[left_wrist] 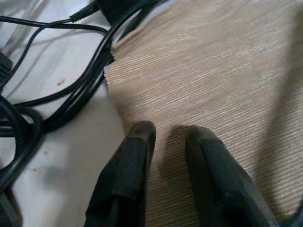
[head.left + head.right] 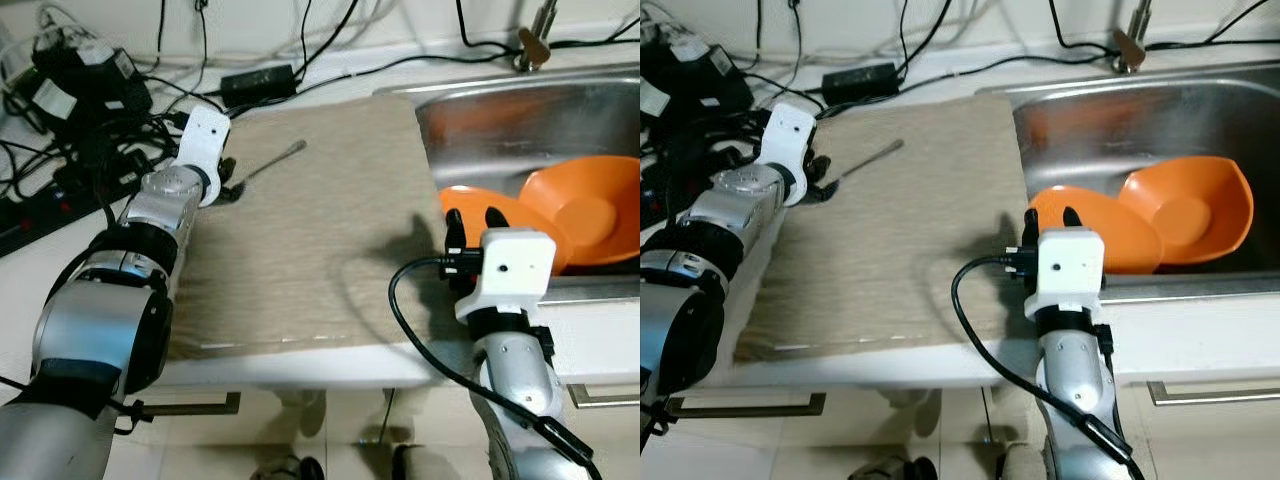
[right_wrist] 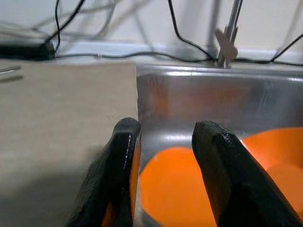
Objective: Kitchen organization
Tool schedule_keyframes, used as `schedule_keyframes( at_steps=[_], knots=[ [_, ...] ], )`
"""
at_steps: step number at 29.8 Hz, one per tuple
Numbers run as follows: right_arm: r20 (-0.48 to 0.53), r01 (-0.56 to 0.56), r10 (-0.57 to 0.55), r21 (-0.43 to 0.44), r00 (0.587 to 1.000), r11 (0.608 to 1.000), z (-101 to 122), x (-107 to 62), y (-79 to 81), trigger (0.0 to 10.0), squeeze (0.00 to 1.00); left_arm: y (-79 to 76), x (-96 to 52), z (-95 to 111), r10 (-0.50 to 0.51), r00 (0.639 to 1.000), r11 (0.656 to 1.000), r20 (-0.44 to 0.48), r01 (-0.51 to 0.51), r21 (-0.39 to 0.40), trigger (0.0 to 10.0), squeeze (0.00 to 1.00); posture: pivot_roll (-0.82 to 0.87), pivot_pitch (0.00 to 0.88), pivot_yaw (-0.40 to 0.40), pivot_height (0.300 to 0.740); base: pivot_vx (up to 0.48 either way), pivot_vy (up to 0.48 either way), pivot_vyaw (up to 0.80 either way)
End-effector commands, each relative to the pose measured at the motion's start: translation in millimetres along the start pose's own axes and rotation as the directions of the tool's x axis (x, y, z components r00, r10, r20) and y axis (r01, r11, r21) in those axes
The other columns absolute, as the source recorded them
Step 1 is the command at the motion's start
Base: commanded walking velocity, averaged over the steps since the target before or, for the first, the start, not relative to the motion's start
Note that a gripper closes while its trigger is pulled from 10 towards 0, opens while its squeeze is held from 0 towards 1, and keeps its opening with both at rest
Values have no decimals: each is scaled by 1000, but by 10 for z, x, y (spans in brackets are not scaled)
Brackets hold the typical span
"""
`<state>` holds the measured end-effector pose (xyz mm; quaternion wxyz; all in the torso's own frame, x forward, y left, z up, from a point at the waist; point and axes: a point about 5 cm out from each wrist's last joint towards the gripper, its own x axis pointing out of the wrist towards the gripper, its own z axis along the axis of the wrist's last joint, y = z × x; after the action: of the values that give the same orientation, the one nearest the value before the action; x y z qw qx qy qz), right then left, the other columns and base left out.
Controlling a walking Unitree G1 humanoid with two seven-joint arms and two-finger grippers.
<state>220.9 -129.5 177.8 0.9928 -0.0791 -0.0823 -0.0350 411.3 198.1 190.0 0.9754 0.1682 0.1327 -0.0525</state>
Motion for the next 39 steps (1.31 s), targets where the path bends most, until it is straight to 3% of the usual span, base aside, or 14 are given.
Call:
schedule_keyframes(
  at_steps=[1, 10, 18, 24, 32, 37, 39],
  knots=[
    [-1, -6, 6, -1, 1000, 1000, 38, -26, -16, 10000, 0, 83, -25, -176, 34, 997, 999, -64, -36, -20, 10000, 0, -203, 185, 137, 740, 0, 0, 0],
    [-26, -17, 17, -7, 1000, 1000, 28, -42, 6, 10000, 0, -55, -7, -211, -52, 997, 997, -54, 49, -57, 10000, 0, -191, 179, 143, 740, 0, 0, 0],
    [-30, -32, 32, -1, 999, 999, -17, 20, 50, 10000, 0, -171, -13, -129, -198, 979, 979, 50, 200, -43, 10000, 0, -133, 159, 138, 740, 0, 0, 0],
    [-24, -62, 63, 6, 998, 998, -63, 131, 110, 10000, 0, -225, -82, 50, -334, 921, 943, 202, 329, 56, 10000, 0, -78, 135, 124, 740, 0, 0, 0],
    [-15, -74, 74, 4, 997, 997, -75, 193, 130, 10000, 0, -120, -140, 132, -327, 909, 944, 257, 303, 129, 10000, 0, -60, 121, 121, 740, 0, 0, 0],
    [-11, -68, 68, 0, 998, 998, -98, 200, 119, 10000, 0, -77, -296, 302, -374, 857, 925, 355, 317, 209, 10000, 0, -58, 119, 126, 740, 0, 0, 0],
    [-11, -68, 68, -1, 998, 998, -102, 200, 119, 10000, 0, -77, -315, 314, -380, 852, 922, 361, 319, 219, 10000, 0, -58, 119, 126, 740, 0, 0, 0]
  ],
)
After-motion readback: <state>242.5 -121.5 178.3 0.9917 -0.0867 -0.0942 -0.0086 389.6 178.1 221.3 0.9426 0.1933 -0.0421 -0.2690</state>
